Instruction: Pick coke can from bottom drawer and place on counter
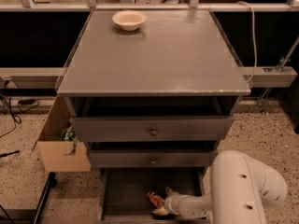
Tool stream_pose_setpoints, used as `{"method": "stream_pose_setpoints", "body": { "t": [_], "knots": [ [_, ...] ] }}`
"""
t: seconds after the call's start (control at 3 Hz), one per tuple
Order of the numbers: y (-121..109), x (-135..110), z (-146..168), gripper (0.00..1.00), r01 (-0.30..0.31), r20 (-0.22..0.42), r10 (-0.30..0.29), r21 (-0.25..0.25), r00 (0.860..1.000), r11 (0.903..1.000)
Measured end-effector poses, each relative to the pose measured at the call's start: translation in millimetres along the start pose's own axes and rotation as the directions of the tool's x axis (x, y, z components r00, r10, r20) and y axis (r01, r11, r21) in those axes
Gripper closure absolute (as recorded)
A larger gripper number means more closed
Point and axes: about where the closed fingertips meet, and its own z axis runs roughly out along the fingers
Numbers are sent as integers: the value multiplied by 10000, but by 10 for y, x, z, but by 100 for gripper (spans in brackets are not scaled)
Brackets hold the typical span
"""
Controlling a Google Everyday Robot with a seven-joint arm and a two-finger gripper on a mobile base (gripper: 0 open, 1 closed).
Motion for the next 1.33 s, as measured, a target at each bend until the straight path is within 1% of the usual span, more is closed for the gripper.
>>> {"method": "stream_pose_setpoints", "body": {
  "t": [0.67,1.0,1.33],
  "knots": [
    [0,0,0,72,0,0,0,-1,10000,10000],
    [0,0,0,93,0,0,0,-1,10000,10000],
    [8,-29,-11,100,94,31,-94,-82,10000,9999]
  ]
}}
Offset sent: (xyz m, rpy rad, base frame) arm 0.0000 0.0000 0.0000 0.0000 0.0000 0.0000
